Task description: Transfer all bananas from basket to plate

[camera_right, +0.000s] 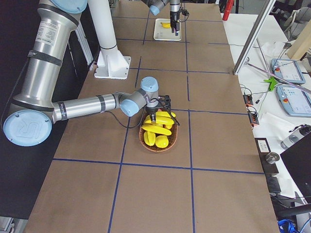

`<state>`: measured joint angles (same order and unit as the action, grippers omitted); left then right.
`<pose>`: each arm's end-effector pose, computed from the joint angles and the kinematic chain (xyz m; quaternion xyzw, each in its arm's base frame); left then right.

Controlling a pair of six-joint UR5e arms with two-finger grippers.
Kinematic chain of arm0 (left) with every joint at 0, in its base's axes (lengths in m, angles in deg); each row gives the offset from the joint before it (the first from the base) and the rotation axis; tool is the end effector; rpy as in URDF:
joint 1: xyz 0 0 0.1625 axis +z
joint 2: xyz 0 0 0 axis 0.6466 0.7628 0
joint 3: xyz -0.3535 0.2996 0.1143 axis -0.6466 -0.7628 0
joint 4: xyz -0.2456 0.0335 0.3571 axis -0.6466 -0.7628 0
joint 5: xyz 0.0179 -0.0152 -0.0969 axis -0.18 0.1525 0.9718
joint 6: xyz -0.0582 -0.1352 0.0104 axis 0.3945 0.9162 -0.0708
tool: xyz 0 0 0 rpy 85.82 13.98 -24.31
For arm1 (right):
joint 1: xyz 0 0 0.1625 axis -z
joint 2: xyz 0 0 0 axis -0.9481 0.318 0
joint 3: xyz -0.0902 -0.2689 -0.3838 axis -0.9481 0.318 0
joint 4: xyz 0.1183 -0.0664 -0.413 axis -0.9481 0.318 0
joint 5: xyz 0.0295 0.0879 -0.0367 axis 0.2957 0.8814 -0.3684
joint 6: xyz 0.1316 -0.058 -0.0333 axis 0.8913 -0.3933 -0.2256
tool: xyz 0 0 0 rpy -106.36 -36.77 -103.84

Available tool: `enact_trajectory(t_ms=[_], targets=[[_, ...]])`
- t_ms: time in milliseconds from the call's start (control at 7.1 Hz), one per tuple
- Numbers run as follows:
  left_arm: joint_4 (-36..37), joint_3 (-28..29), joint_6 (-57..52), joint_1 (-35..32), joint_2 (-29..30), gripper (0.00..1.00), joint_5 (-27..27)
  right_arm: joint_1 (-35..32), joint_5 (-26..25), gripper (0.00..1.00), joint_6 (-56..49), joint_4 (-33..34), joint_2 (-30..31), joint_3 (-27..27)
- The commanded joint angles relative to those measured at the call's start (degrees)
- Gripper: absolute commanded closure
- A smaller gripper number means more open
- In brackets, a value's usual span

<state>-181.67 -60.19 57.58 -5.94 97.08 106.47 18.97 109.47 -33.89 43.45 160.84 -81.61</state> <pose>0.4189 -0.5109 0.3474 -0.0395 0.5120 -0.1689 0.8413 -0.2155 -0.3658 0.6075 0.0557 -0.3980 -0.0652 0.9134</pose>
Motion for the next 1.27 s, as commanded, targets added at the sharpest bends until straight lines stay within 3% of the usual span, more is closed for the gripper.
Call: enact_trajectory(t_ms=[0,282,704,845,986,1127], targets=[[0.0,0.0,0.0,0.0,0.0,0.04,0.0,-0.2,-0.1,0.90,-0.4,0.0,0.5,-0.1],[0.0,0.0,0.0,0.1,0.2,0.04,0.0,-2.6,0.3,0.99,-0.5,-0.1,1.3,-1.8],[-0.1,0.1,0.0,0.1,0.4,0.04,0.1,-11.8,1.2,1.00,-3.2,-0.1,4.6,-8.0],[-0.1,0.2,0.0,0.1,0.5,0.04,0.2,-17.7,6.1,1.00,-5.7,0.1,3.6,-8.4],[-0.1,0.3,0.1,0.2,0.6,0.04,0.3,-22.4,16.6,1.00,-5.4,0.4,0.4,-7.4],[-0.3,0.2,0.2,0.3,0.7,0.04,0.3,-24.0,21.9,1.00,-4.7,3.8,-3.6,-7.3]])
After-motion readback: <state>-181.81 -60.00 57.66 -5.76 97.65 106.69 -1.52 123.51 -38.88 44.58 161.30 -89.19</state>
